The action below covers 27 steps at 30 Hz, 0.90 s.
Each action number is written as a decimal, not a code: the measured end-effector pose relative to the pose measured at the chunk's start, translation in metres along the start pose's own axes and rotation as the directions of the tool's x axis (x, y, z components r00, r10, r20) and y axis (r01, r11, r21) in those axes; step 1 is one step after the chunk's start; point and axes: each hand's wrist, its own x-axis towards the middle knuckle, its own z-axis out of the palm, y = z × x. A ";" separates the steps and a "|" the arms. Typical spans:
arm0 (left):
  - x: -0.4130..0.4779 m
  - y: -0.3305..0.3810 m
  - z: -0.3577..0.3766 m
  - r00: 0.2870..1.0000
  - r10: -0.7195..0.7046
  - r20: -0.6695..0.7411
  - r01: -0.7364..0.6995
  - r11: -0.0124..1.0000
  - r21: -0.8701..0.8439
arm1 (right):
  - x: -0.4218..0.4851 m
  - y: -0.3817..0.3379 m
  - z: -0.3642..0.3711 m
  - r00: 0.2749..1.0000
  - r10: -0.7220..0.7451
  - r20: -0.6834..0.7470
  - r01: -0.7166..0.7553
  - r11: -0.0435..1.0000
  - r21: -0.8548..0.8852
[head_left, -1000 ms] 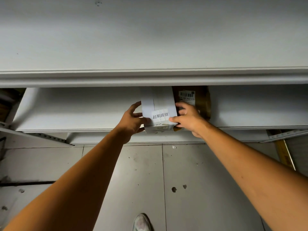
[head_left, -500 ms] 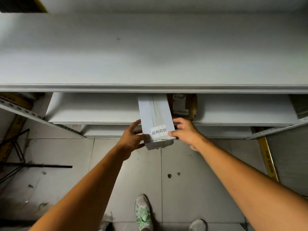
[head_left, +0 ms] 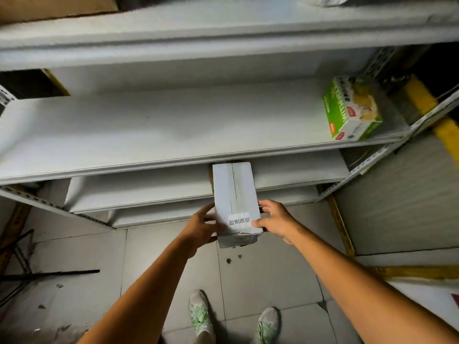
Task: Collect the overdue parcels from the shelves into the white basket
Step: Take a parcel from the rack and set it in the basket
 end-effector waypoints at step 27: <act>-0.077 0.056 0.358 0.629 -0.209 0.749 -0.420 0.719 0.554 | -0.318 0.138 -0.178 0.634 0.365 -0.681 0.148 0.808 0.571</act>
